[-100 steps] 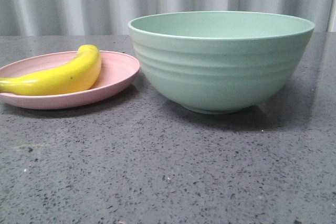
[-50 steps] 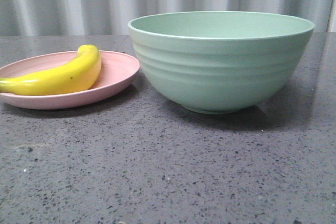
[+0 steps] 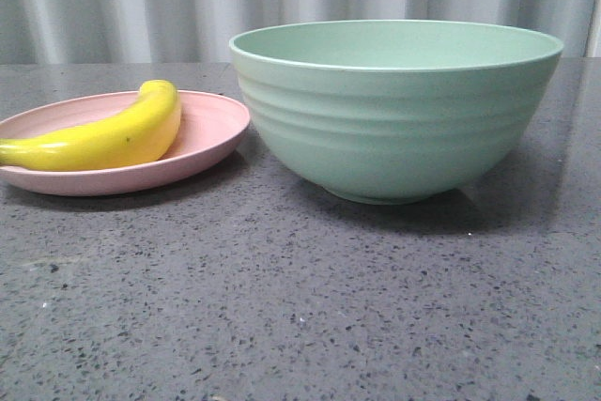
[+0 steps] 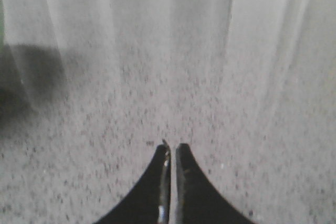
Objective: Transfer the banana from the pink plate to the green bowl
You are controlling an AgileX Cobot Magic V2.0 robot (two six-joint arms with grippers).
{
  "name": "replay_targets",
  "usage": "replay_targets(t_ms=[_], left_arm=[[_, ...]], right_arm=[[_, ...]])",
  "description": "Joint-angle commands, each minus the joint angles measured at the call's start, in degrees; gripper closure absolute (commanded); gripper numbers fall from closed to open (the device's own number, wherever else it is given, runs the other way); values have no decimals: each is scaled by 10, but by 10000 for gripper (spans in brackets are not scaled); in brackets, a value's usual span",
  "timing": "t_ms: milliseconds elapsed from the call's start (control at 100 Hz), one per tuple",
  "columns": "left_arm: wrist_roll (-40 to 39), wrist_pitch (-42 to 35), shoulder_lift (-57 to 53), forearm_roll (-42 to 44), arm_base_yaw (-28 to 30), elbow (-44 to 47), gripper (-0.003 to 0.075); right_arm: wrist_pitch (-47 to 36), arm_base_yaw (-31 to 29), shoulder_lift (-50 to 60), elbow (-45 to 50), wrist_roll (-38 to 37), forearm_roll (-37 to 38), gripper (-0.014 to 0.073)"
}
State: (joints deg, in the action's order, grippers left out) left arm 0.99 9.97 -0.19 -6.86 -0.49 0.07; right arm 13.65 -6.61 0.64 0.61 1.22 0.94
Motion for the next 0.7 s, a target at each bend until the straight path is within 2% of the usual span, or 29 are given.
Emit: replay_targets(t_ms=[0,220,470,690], left_arm=[[-3,-50,-16,-5,1,6,741],[-3,-81,-16,-5,1,6,741],[-3,-84,-16,-5,1,6,741],[-3,-107,-16,-6,1,3,741]], right_arm=[[-82,-5,12,11,0,7,664],[-107,-5,12,11,0,7,664],[-163,-5,12,11,0,7,664],[-163,-5,12,11,0,7,664]])
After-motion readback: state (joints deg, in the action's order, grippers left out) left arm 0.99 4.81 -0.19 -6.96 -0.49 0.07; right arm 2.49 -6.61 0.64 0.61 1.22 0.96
